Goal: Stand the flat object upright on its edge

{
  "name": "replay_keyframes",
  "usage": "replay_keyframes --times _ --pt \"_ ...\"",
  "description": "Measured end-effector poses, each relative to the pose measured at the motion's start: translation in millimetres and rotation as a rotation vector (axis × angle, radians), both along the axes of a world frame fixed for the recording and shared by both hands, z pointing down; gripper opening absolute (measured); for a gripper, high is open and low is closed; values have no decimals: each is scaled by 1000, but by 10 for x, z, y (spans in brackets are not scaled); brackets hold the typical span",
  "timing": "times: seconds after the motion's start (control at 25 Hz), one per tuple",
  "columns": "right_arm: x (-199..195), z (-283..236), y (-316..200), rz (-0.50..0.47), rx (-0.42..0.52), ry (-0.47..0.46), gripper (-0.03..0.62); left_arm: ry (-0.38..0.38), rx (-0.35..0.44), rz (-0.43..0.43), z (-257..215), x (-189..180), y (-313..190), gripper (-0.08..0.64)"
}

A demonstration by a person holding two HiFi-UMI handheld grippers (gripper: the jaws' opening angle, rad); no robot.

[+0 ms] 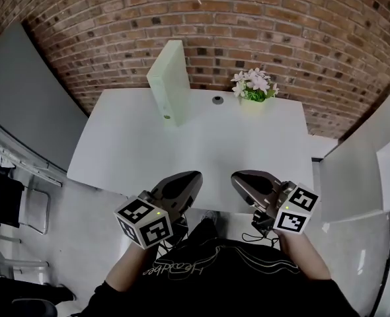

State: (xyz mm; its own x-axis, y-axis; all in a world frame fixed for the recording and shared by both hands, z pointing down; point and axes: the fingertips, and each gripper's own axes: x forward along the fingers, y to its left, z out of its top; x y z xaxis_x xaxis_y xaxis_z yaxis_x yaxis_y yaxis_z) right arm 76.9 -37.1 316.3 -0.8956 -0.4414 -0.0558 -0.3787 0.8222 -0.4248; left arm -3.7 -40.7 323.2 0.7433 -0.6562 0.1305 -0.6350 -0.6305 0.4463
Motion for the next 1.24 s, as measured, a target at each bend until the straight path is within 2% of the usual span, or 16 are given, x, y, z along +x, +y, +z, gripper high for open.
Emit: replay_keyframes --times 0.36,0.64,1.24 --pt "62 -92 366 -20 45 4 5 -5 37 20 -131 182 345 3" --pt "168 -200 487 0 66 -3 5 -20 64 43 -248 312 469 3" --pt "74 -223 619 -17 87 -1 5 -16 91 19 -319 236 612 3"
